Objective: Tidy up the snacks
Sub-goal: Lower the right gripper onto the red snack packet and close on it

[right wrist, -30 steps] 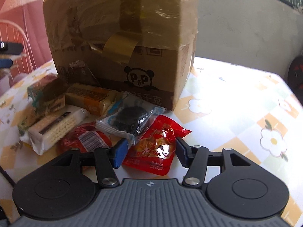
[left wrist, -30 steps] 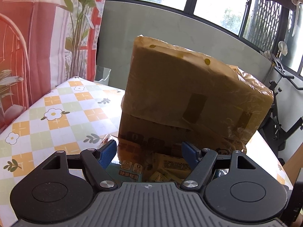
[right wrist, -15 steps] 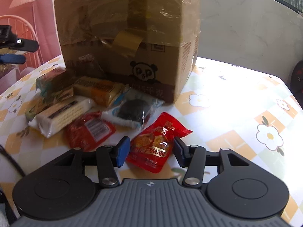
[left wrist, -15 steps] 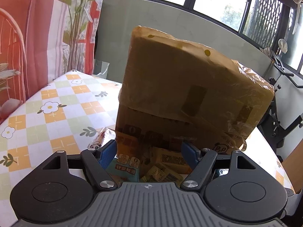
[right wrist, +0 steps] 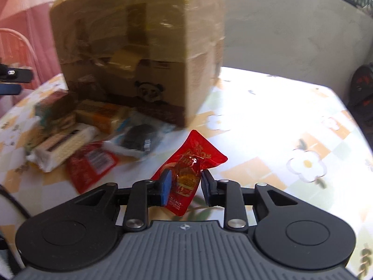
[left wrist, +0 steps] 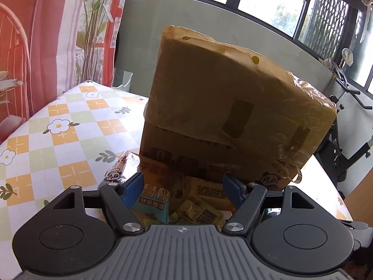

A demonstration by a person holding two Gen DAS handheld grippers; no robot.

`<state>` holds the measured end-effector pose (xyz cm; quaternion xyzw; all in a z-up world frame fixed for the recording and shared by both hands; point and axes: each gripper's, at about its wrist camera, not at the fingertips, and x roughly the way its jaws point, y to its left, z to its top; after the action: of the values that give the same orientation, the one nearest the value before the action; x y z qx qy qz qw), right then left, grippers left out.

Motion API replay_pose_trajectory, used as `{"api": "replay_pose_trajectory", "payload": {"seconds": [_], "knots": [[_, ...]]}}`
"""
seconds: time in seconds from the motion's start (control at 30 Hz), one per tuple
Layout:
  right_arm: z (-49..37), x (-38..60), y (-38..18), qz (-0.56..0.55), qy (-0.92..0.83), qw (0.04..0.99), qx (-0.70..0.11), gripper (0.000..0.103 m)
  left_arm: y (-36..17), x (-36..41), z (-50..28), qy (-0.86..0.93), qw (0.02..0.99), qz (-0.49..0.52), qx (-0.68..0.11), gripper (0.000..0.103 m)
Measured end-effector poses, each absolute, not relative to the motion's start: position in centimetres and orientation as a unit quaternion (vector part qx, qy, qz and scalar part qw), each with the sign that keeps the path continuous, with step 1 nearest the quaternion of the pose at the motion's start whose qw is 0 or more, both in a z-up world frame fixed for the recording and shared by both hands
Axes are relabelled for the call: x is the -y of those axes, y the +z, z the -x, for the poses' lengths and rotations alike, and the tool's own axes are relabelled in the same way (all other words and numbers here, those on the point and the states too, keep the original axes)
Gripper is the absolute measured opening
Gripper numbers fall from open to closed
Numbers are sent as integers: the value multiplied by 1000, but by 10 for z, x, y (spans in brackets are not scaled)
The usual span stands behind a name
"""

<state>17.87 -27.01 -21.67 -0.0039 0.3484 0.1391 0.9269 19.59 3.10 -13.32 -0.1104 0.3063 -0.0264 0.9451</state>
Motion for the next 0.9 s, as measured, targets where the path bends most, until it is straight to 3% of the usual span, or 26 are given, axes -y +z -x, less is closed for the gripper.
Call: {"api": "replay_pose_trajectory", "payload": {"seconds": [0.1,0.17,0.23,0.4,0.77,0.9], "knots": [[-184,271,-215,-1,123,928,-352,39,-134,-33,-197,-21,944,115,-307,76],[-187,270,-215,-6,126,927,-354,55,-134,-33,-197,-18,944,117,-309,76],[-190,267,-216,-16,120,924,-364,60,-135,-32,-197,-18,944,116,-309,76],[-207,265,-220,-71,118,914,-381,62,-135,-30,-198,-18,943,113,-312,76],[-205,233,-225,87,113,929,-343,60,-137,-31,-199,-6,943,113,-314,76],[-207,240,-229,56,114,931,-341,58,-138,-28,-199,-11,942,106,-317,76]]}}
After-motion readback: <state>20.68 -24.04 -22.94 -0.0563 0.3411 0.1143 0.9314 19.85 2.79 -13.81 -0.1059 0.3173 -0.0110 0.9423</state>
